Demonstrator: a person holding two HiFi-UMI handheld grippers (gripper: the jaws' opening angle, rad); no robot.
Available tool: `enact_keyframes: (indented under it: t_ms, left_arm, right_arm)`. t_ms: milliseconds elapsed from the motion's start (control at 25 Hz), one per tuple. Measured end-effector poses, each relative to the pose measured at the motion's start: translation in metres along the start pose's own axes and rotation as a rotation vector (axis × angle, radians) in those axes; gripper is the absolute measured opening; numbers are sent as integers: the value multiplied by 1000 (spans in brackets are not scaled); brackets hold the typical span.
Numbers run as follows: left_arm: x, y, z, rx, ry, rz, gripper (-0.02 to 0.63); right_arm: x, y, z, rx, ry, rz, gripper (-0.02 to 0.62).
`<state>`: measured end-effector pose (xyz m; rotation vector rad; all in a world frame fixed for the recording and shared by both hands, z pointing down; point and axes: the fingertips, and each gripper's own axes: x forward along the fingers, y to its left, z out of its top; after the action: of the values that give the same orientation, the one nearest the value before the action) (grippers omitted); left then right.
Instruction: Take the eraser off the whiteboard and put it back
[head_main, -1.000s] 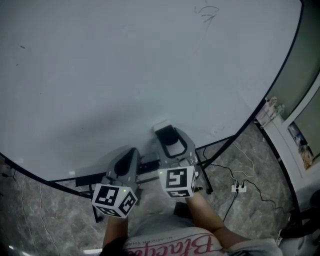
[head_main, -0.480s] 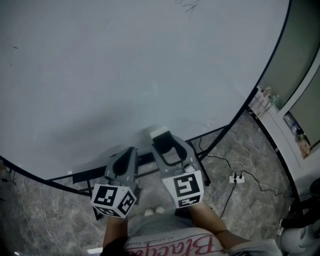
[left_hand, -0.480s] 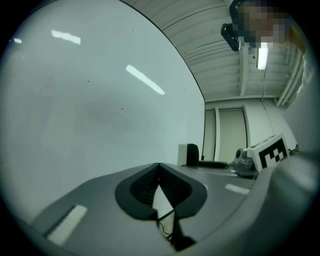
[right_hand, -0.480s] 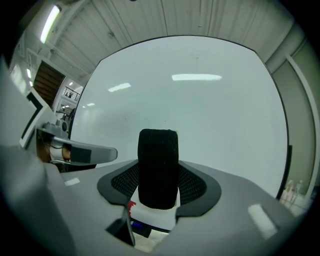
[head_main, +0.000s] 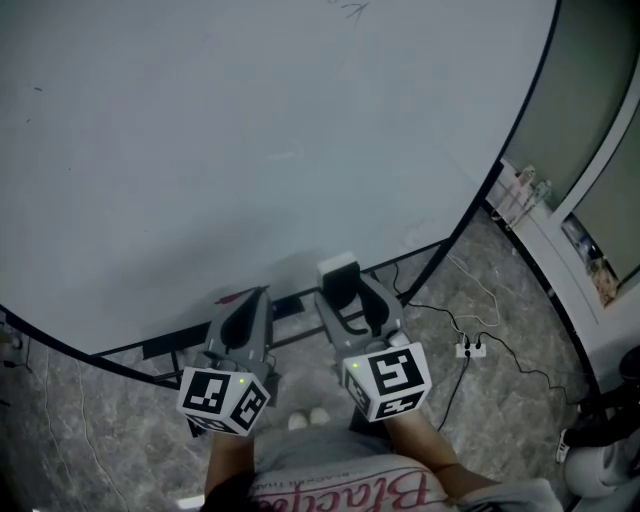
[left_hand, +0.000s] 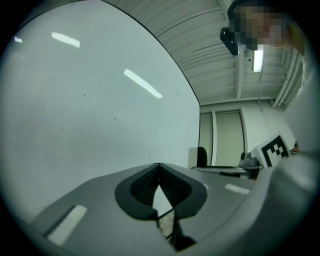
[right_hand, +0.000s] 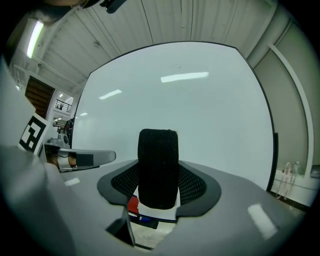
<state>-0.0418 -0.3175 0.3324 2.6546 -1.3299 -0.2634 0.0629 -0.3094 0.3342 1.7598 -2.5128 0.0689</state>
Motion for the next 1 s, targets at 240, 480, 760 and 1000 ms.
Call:
enact_keyframes:
  t_ms: [240, 480, 760, 1000]
  left_arm:
    - [-6, -3, 2, 48, -7, 4, -2]
    - [-5, -5, 5, 19, -21, 0, -2]
    - [-5, -6, 5, 19, -24, 2, -2]
    - [-3, 4, 4, 21, -24, 9, -2]
  right_arm:
    - [-8, -8, -9, 1, 21, -33, 225]
    - [-10, -5, -7, 5, 12, -16, 225]
    - [-7, -4, -5, 4, -4, -2, 225]
    - [14, -3, -6, 9, -9, 14, 225]
